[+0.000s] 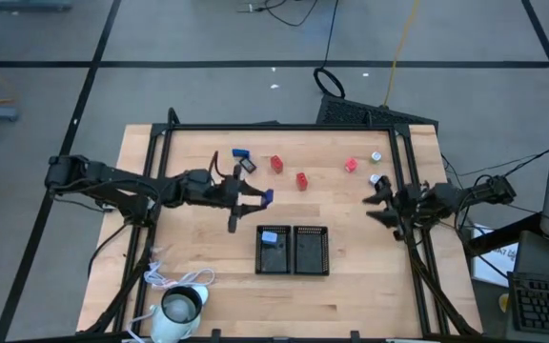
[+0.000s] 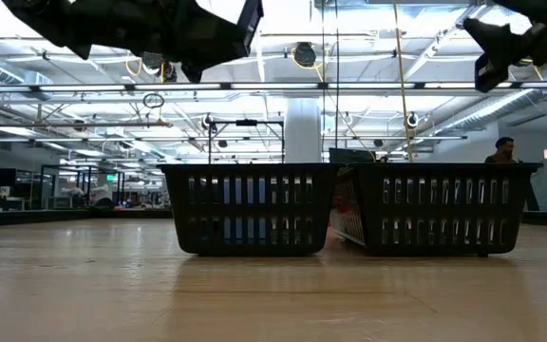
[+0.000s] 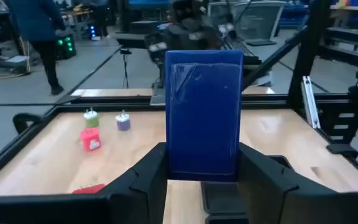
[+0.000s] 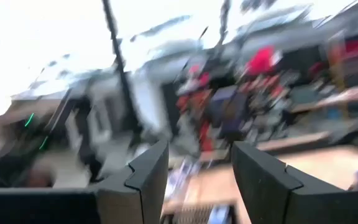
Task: Pick & Place Office items
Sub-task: Put the bottom blue digital clock into the right black basket
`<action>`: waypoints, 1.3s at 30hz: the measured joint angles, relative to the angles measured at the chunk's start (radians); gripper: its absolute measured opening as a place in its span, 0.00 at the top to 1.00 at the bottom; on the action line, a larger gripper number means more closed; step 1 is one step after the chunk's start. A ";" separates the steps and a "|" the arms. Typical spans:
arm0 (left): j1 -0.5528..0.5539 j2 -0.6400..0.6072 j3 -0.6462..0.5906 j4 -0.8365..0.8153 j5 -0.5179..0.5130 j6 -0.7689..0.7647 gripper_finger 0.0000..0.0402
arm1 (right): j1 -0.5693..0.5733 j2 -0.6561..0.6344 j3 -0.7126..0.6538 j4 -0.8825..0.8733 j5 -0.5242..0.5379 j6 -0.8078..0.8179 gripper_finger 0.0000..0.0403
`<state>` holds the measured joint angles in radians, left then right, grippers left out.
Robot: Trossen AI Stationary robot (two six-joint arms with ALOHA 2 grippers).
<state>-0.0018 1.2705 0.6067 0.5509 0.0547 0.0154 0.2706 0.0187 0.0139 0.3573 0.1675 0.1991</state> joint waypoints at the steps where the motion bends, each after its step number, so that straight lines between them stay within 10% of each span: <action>1: -0.004 0.000 0.000 -0.005 -0.020 0.003 0.62 | -0.001 0.004 0.000 0.035 0.054 -0.014 0.58; 17: -0.066 0.000 0.026 -0.219 -0.563 0.357 0.62 | -0.022 0.506 0.015 0.377 0.488 0.170 0.58; 39: -0.161 0.373 0.401 -0.525 -0.902 0.580 0.62 | -0.226 1.380 0.553 0.566 0.079 0.174 0.50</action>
<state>-0.1632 1.6430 1.0081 0.0264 -0.8477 0.5953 0.0447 1.3988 0.5667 0.9230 0.2469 0.3730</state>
